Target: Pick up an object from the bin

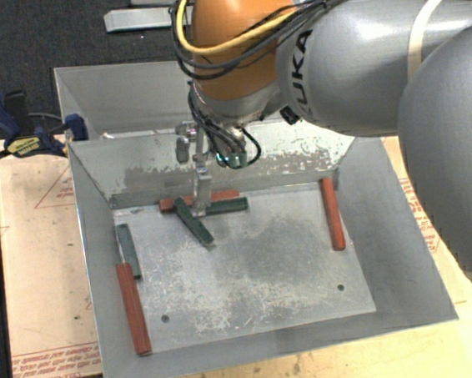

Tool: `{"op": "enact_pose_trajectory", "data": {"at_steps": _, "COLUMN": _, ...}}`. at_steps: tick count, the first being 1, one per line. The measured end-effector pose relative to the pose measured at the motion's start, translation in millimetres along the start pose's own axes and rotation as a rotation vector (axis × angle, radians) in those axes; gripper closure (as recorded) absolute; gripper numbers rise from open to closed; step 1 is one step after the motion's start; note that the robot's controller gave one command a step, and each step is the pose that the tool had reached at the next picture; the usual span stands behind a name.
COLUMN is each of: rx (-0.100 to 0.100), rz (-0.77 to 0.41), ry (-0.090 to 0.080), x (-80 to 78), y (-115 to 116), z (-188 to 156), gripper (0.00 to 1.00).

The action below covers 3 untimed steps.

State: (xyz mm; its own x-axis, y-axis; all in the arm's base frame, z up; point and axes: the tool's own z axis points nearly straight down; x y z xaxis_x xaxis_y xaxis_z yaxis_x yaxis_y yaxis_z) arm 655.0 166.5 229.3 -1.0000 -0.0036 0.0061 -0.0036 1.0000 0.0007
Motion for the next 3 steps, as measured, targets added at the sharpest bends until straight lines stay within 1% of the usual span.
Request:
{"op": "enact_pose_trajectory", "data": {"at_steps": 1, "rx": 0.003, "rz": -0.019, "ry": 0.001, "x": 22.5, "y": -75, "z": 111, "gripper": 0.0}}
{"op": "enact_pose_trajectory", "data": {"at_steps": 2, "rx": -0.001, "rz": -0.06, "ry": -0.008, "x": -0.9, "y": -75, "z": 161, "gripper": 0.0}}
{"op": "enact_pose_trajectory", "data": {"at_steps": 3, "rx": -0.002, "rz": -0.059, "ry": -0.02, "x": -4.6, "y": -75, "z": 153, "gripper": 1.0}}
